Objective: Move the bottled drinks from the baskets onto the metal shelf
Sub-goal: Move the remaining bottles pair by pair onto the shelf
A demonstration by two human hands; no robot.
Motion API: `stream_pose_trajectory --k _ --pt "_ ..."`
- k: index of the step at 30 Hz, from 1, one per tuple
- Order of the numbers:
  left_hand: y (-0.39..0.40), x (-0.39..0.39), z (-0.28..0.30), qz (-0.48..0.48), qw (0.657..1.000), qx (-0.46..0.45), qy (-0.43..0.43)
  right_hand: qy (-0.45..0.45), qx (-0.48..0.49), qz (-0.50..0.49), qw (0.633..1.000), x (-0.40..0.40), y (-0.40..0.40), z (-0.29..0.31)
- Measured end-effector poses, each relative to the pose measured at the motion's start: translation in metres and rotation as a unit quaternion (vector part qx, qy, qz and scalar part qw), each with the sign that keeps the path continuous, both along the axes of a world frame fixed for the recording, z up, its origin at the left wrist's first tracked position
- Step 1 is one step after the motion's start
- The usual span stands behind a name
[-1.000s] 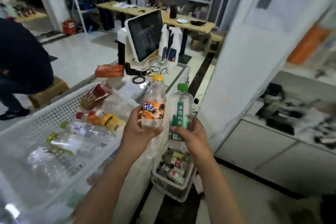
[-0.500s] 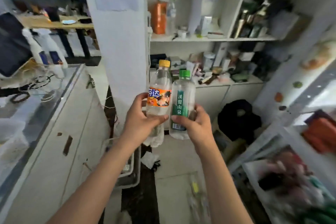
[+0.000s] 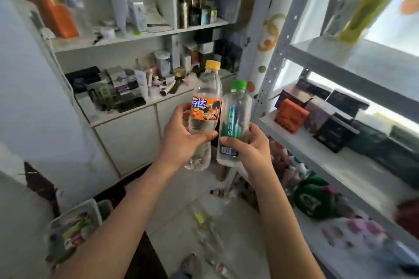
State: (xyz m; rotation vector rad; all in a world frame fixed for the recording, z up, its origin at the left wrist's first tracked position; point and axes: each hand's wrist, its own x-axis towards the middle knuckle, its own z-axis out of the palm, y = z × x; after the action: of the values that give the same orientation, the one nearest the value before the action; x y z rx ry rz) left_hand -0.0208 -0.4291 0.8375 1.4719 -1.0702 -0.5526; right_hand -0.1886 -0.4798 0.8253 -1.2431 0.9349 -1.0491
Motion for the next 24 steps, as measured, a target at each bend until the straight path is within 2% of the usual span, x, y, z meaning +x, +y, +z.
stream_pose_trajectory --k 9,14,24 --pt "-0.127 -0.019 0.022 -0.140 0.988 -0.041 0.043 0.070 -0.039 -0.126 0.989 -0.037 -0.079 0.037" --pt "-0.190 -0.053 0.050 -0.205 0.975 -0.071 0.046 0.066 -0.066 -0.196 0.976 -0.067 -0.124 0.061" --pt "-0.303 -0.153 0.125 -0.246 0.959 -0.141 -0.002 0.060 -0.120 -0.268 0.954 -0.160 -0.218 0.127"
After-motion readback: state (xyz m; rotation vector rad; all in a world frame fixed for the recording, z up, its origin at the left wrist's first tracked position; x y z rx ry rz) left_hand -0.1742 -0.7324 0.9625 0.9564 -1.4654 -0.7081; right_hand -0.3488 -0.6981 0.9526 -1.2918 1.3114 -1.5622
